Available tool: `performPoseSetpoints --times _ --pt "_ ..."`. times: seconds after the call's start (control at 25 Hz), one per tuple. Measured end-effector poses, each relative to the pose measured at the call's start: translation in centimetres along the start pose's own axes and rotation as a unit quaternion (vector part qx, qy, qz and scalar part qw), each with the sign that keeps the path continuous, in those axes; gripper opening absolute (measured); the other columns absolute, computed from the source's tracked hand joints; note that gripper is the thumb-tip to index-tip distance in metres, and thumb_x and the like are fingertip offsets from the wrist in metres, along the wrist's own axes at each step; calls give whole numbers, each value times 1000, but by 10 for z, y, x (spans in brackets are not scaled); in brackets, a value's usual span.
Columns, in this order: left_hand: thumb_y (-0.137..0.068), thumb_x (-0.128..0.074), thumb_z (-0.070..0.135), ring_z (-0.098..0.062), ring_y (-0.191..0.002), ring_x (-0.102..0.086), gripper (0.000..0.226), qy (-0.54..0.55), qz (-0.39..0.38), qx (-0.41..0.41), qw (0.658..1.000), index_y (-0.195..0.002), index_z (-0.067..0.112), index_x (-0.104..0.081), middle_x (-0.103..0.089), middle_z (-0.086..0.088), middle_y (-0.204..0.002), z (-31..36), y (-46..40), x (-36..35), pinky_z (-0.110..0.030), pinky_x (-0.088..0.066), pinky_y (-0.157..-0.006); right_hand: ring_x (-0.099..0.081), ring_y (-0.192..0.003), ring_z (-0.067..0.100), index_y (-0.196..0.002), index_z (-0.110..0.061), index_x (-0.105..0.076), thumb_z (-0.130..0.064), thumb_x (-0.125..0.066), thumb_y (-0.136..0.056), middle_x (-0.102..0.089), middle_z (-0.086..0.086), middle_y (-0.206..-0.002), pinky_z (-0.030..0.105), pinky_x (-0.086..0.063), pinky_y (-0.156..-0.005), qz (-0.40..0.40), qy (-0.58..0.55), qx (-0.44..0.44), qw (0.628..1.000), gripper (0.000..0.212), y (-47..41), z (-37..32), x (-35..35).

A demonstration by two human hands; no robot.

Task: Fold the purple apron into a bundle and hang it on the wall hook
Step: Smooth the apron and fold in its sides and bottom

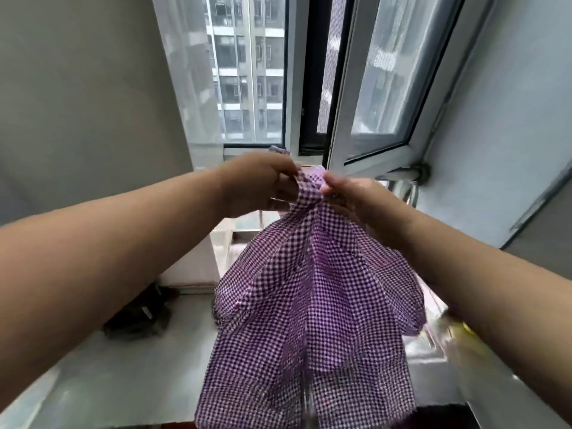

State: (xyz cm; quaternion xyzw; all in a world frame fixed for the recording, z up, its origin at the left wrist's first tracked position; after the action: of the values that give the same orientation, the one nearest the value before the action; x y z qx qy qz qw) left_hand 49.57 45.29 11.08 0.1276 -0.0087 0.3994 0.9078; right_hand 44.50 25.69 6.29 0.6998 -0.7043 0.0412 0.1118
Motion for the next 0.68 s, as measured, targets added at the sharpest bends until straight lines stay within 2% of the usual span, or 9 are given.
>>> performPoseSetpoints --times 0.04,0.08,0.16,0.28,0.4,0.48,0.56,0.6,0.68 --pt "-100 -57 19 -7 -88 -68 19 -54 -10 -20 998 -116 9 -59 -66 -10 -99 12 6 -10 -26 -57 -98 -71 -120 30 -112 -16 -81 -71 -82 -74 -78 8 -120 54 -45 -113 -33 5 12 999 66 6 -14 -17" --pt "-102 -59 15 9 -73 -66 11 -106 7 -47 993 -113 12 -61 -65 0 -92 23 11 -18 -10 -55 -79 -70 -121 31 -117 -11 -78 -60 -85 -76 -77 11 -122 53 -46 -113 -69 -16 24 997 64 9 -25 -30" --pt "-102 -64 19 12 -62 -65 12 -171 49 -95 979 -105 15 -74 -67 9 -85 39 15 -24 -5 -46 -56 -72 -118 32 -121 -6 -72 -35 -87 -79 -77 15 -121 50 -51 -110 -77 -57 54 994 53 14 -43 -41" --pt "-100 -66 31 -3 -88 -68 15 -230 82 -115 963 -95 23 -78 -75 5 -96 55 22 -21 -17 -49 -67 -76 -106 28 -114 -2 -70 -10 -68 -96 -80 13 -109 40 -60 -95 -52 -82 45 994 20 28 -57 -38" --pt "-105 -57 27 -8 -89 -64 21 -241 144 -142 949 -95 20 -75 -73 4 -98 68 30 13 -19 -48 -67 -78 -85 20 -111 6 -67 -7 -55 -104 -80 11 -96 30 -63 -75 -55 -143 -16 988 19 46 -62 -23" --pt "-107 -52 26 -19 -100 -68 22 -225 165 -106 954 -105 18 -73 -74 1 -108 61 25 45 -25 -55 -75 -75 -84 21 -114 6 -67 -5 -49 -104 -77 12 -99 33 -65 -75 -61 -187 -25 980 23 56 -68 -16" --pt "-107 -56 27 -27 -108 -70 18 -245 118 -68 960 -116 20 -71 -74 0 -116 49 26 56 -31 -61 -80 -72 -90 25 -115 5 -67 -6 -50 -95 -75 13 -102 40 -62 -88 -62 -222 -13 973 29 68 -77 -13" --pt "-106 -60 25 -26 -111 -71 18 -259 75 -57 961 -121 21 -69 -74 0 -119 47 30 48 -27 -63 -77 -72 -91 27 -114 5 -68 -9 -52 -89 -76 14 -103 42 -61 -90 -59 -238 -9 969 33 74 -83 -12" --pt "-102 -66 14 -27 -118 -71 31 -251 20 -67 966 -133 16 -64 -72 -4 -128 48 36 33 -28 -62 -87 -74 -90 28 -111 3 -70 -12 -56 -81 -76 15 -104 44 -63 -89 -67 -266 7 962 36 84 -93 -9"
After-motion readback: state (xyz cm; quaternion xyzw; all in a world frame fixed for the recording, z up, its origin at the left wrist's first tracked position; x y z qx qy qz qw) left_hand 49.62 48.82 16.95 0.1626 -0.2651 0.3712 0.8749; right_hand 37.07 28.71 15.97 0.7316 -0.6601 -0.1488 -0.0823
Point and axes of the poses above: each hand's wrist, its own y-axis away from the middle knuckle, its own x-axis out of the back of the hand, z = x × y, the point moved 4 cm from there along -y, towards the middle knuckle
